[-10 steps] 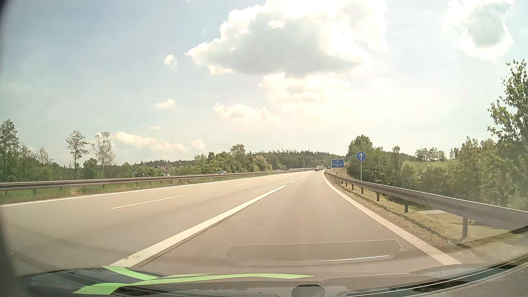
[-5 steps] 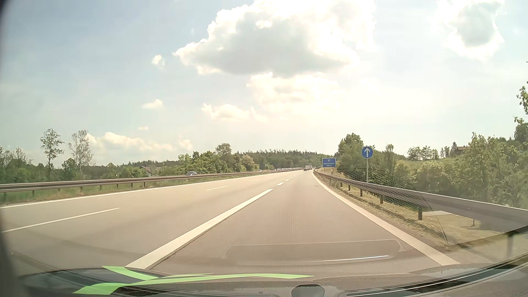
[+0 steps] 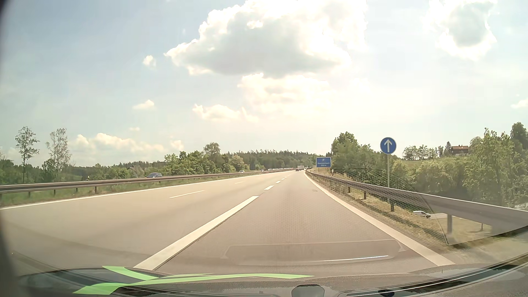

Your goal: Follow the waypoints while adhering to traffic rules and regulations

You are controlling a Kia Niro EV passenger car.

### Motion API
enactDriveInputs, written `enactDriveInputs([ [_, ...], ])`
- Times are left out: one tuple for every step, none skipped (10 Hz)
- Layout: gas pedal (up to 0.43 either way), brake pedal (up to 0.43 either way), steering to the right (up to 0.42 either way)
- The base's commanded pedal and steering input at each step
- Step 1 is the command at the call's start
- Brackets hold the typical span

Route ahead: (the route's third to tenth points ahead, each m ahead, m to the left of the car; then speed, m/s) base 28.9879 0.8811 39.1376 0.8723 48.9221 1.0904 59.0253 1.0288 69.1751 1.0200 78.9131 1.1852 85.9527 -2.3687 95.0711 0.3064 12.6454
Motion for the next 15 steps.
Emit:
enactDriveInputs([
  [0.358, 0.000, 0.020],
  [0.358, 0.000, 0.019],
  [0.358, 0.000, 0.017],
  [0.350, 0.000, 0.011],
  [0.350, 0.000, 0.003],
  [0.339, 0.000, 0.000],
  [0.339, 0.000, 0.000],
  [0.339, 0.000, 0.000],
  [0.331, 0.000, 0.000],
  [0.331, 0.000, 0.000],
  [0.331, 0.000, 0.000],
  [0.331, 0.000, 0.000],
  [0.331, 0.000, 0.000],
  [0.331, 0.000, 0.000],
  [0.331, 0.000, 0.000],
])
